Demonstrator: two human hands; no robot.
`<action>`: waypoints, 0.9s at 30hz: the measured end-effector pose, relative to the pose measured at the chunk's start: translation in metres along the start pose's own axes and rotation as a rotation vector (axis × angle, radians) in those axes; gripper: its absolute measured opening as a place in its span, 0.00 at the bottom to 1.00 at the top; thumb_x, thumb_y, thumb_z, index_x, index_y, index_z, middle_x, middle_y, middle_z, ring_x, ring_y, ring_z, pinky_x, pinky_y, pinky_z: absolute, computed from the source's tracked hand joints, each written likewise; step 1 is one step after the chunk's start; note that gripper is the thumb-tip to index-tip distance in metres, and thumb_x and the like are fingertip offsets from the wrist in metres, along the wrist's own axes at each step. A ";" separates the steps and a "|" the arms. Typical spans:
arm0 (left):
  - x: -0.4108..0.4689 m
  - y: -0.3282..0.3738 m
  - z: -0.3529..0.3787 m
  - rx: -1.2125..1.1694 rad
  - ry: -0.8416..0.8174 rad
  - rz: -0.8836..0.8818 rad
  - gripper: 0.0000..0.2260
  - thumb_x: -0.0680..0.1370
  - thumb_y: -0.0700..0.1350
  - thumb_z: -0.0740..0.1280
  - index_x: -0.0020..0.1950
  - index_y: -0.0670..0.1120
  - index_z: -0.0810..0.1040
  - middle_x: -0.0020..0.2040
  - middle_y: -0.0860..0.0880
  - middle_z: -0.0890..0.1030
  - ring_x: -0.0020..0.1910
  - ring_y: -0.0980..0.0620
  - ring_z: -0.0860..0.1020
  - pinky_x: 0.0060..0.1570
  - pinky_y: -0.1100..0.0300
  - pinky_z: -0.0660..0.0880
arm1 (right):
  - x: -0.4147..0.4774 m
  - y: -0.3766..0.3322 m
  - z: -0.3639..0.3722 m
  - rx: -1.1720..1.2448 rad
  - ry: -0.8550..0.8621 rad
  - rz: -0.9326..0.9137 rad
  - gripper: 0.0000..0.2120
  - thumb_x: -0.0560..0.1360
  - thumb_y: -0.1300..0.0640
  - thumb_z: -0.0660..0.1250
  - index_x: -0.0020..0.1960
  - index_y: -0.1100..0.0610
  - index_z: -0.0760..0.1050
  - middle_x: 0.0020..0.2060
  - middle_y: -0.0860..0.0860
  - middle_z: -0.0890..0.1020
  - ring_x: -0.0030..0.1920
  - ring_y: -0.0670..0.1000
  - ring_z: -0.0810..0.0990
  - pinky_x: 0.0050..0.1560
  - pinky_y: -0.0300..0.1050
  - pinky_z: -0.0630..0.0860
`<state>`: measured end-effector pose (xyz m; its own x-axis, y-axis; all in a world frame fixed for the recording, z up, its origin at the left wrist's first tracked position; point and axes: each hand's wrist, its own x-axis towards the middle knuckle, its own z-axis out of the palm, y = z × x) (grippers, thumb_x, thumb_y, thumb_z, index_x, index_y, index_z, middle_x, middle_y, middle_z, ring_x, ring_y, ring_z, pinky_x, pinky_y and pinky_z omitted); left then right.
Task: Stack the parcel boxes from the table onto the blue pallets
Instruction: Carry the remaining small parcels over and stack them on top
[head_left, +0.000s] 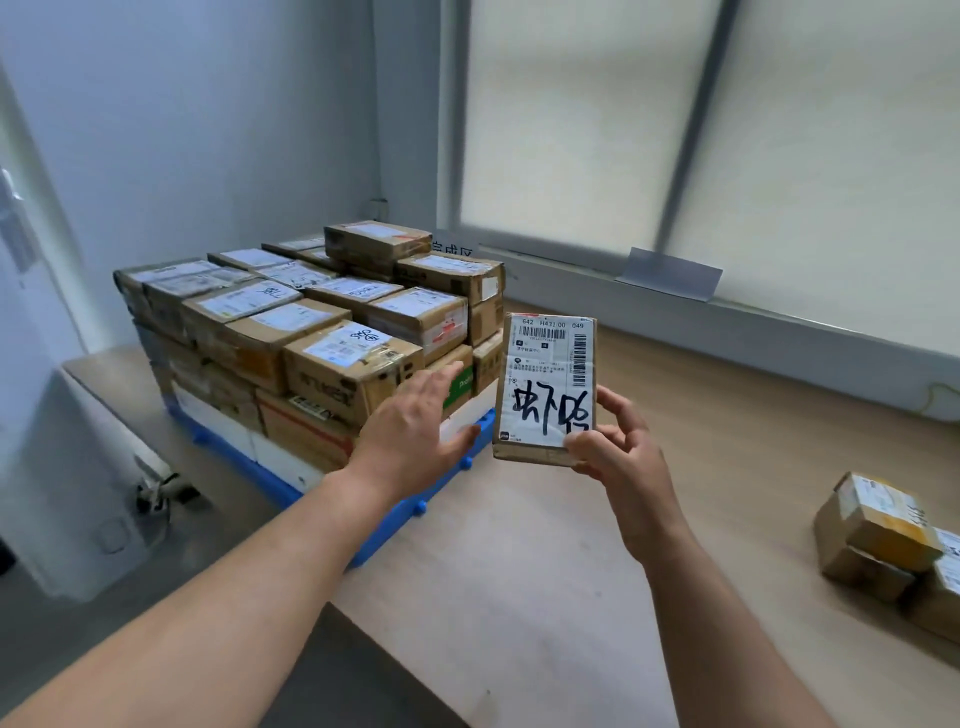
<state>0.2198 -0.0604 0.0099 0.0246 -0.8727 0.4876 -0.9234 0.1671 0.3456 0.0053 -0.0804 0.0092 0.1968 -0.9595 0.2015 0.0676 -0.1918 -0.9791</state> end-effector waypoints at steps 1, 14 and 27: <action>-0.002 -0.008 -0.007 0.013 0.005 0.000 0.31 0.76 0.55 0.66 0.75 0.49 0.58 0.69 0.48 0.70 0.67 0.50 0.69 0.65 0.53 0.70 | 0.001 0.000 0.010 -0.002 -0.004 0.000 0.29 0.62 0.56 0.67 0.63 0.46 0.69 0.43 0.51 0.85 0.40 0.44 0.83 0.37 0.35 0.77; 0.014 -0.090 -0.059 0.102 0.056 -0.035 0.31 0.78 0.54 0.64 0.77 0.50 0.55 0.73 0.49 0.65 0.72 0.52 0.62 0.67 0.58 0.63 | 0.061 -0.013 0.104 -0.014 -0.091 -0.026 0.31 0.61 0.56 0.67 0.65 0.50 0.69 0.42 0.51 0.86 0.38 0.46 0.84 0.35 0.35 0.77; 0.090 -0.180 -0.076 0.173 0.021 -0.067 0.31 0.77 0.56 0.63 0.76 0.51 0.54 0.72 0.50 0.65 0.70 0.51 0.65 0.63 0.55 0.69 | 0.167 -0.008 0.165 0.071 -0.056 -0.038 0.31 0.61 0.56 0.68 0.64 0.50 0.69 0.42 0.48 0.85 0.38 0.46 0.85 0.33 0.36 0.77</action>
<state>0.4172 -0.1340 0.0524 0.0950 -0.8690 0.4855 -0.9714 0.0257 0.2361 0.1993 -0.2052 0.0549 0.2467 -0.9386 0.2413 0.1449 -0.2105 -0.9668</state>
